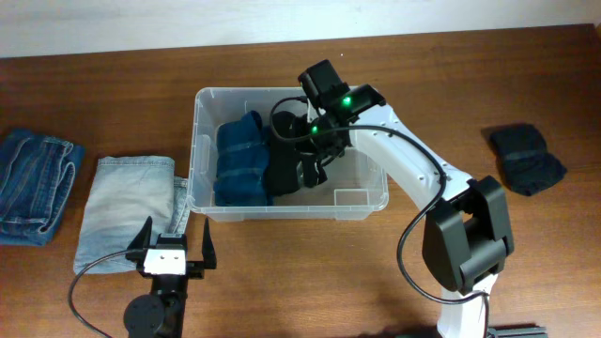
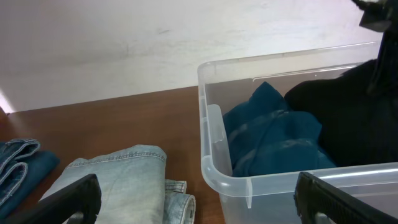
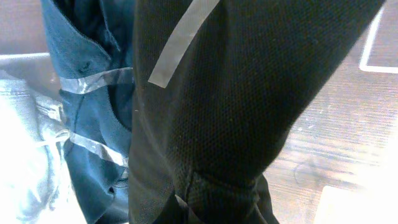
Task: Pack container
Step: 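Lift the black garment and carry it into the bin beside the teal one, then lower the black garment into the bin and release it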
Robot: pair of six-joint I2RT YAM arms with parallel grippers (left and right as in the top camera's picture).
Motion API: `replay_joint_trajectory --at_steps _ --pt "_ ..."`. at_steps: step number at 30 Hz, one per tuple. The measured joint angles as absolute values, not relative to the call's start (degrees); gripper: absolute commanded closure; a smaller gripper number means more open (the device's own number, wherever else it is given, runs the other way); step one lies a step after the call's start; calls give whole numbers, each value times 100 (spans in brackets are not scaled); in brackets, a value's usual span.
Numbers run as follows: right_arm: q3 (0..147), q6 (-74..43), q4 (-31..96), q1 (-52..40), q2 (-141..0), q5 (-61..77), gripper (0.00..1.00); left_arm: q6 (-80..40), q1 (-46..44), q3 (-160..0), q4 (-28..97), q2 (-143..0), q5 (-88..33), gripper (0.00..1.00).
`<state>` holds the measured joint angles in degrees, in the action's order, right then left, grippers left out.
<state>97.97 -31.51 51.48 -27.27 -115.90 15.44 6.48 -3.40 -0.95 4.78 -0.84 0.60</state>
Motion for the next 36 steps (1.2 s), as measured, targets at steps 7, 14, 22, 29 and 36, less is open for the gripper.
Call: replay_joint_trajectory --at_steps 7,14,22,29,36 --pt "9625 -3197 5089 -2749 -11590 1505 51 648 -340 -95 478 -84 60 1" --pt "9299 -3140 5076 -2766 -11590 1496 13 646 -342 -95 478 -84 60 1" --pt "9341 -2491 5452 -2764 -11590 1323 1 646 -340 -95 478 -84 60 1" --pt "10112 -1796 6128 -2694 -11579 930 1 648 -340 -95 478 -84 60 1" --pt "10243 -1559 6344 -2676 -11561 593 83 646 -340 -95 478 -84 60 1"
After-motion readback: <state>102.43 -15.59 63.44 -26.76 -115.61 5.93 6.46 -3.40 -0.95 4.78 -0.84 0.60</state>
